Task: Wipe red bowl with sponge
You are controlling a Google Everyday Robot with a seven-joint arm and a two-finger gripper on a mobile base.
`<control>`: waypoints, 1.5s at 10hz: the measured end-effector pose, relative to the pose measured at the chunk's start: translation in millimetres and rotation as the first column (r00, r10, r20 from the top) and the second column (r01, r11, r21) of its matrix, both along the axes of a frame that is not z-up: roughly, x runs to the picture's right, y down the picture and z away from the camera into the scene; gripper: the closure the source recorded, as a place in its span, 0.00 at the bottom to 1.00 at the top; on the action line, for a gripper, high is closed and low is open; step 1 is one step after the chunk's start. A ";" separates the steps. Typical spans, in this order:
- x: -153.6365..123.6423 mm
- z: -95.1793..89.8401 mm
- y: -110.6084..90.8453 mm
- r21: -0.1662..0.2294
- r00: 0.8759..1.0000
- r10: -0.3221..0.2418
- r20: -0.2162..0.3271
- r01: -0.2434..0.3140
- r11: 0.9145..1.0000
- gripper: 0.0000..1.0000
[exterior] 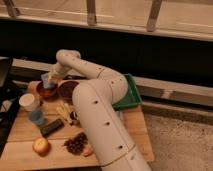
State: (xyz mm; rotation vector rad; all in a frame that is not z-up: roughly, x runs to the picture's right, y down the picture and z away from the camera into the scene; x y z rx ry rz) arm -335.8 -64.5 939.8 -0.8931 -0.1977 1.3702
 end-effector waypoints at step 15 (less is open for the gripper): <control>1.9 -11.1 7.3 -0.012 0.999 -0.034 -0.036 0.034 0.999 1.00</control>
